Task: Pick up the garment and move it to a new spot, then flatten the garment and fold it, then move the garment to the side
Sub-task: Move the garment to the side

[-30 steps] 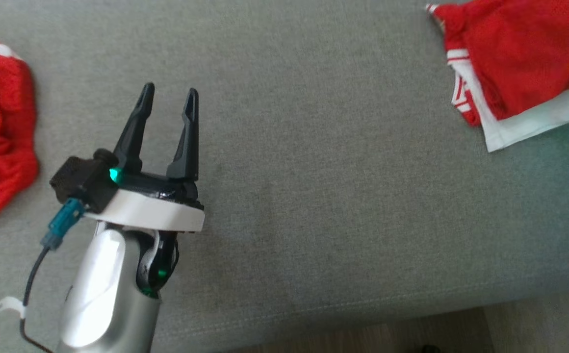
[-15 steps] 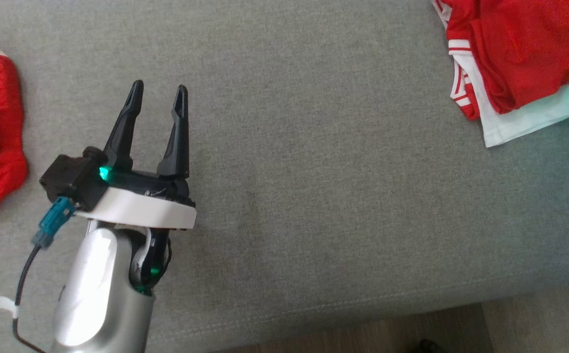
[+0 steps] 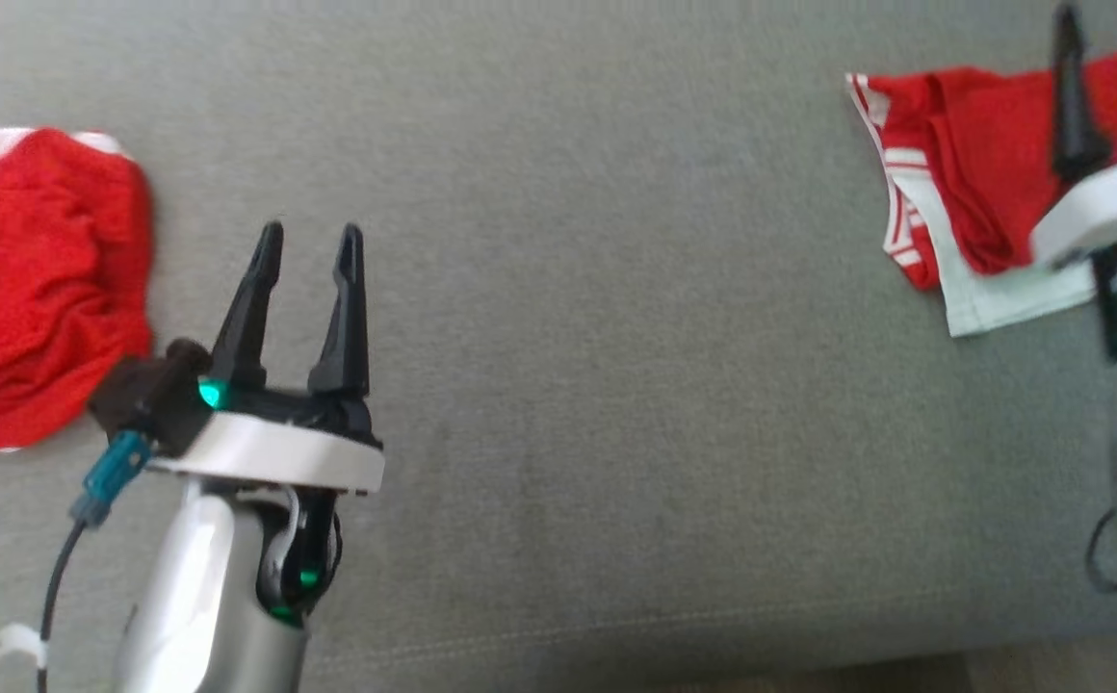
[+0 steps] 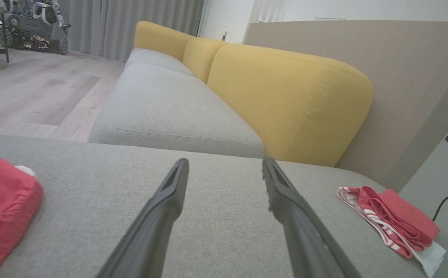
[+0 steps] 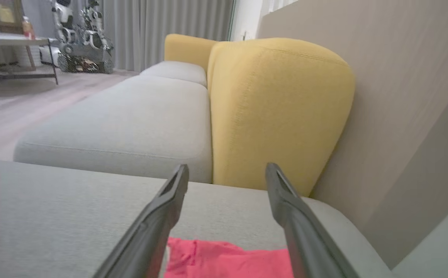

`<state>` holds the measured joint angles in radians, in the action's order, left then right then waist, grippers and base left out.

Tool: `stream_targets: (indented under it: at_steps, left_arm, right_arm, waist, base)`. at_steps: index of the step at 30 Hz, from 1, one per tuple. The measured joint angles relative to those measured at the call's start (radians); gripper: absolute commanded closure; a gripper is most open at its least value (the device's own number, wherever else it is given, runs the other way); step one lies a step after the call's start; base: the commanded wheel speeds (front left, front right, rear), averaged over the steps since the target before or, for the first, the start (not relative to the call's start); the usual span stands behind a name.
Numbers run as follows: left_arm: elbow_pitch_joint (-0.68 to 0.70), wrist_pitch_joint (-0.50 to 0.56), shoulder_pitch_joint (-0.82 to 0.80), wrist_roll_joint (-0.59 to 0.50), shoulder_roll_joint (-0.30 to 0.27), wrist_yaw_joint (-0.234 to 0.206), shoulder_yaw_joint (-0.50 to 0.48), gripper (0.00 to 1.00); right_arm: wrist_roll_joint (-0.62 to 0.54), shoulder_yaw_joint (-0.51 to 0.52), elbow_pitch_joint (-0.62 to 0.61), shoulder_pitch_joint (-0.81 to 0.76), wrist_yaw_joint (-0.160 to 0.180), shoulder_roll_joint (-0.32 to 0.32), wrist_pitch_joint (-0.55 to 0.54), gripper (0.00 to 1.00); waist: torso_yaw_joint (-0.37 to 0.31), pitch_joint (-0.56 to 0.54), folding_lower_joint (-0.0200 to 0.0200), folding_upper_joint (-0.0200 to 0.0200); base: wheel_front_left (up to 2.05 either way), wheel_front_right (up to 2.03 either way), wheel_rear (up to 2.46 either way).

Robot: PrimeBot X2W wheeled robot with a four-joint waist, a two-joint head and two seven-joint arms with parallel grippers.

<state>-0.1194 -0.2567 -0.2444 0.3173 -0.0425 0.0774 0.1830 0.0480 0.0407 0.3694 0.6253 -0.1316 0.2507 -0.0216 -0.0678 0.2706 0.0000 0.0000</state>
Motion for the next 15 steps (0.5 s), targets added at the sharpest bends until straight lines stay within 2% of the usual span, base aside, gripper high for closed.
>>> stream_targets:
  at_steps: [5, 15]
  left_arm:
    - [0.006, 0.000, 0.048, 0.019, 0.000, -0.025, -0.001, 0.00]
    - [0.011, 0.000, 0.156, 0.032, -0.001, -0.042, 0.000, 0.00]
  right_arm:
    - [0.037, -0.028, -0.042, -0.132, 0.000, -0.051, 0.084, 0.00]
    - [0.056, -0.051, -0.056, -0.367, 0.000, -0.146, 0.231, 0.00]
  waist:
    - [0.041, -0.062, 0.0000, 0.0000]
    - [0.100, -0.171, 0.0000, 0.0000]
  base:
    - [0.00, 0.00, 0.00]
    - [0.00, 0.00, 0.00]
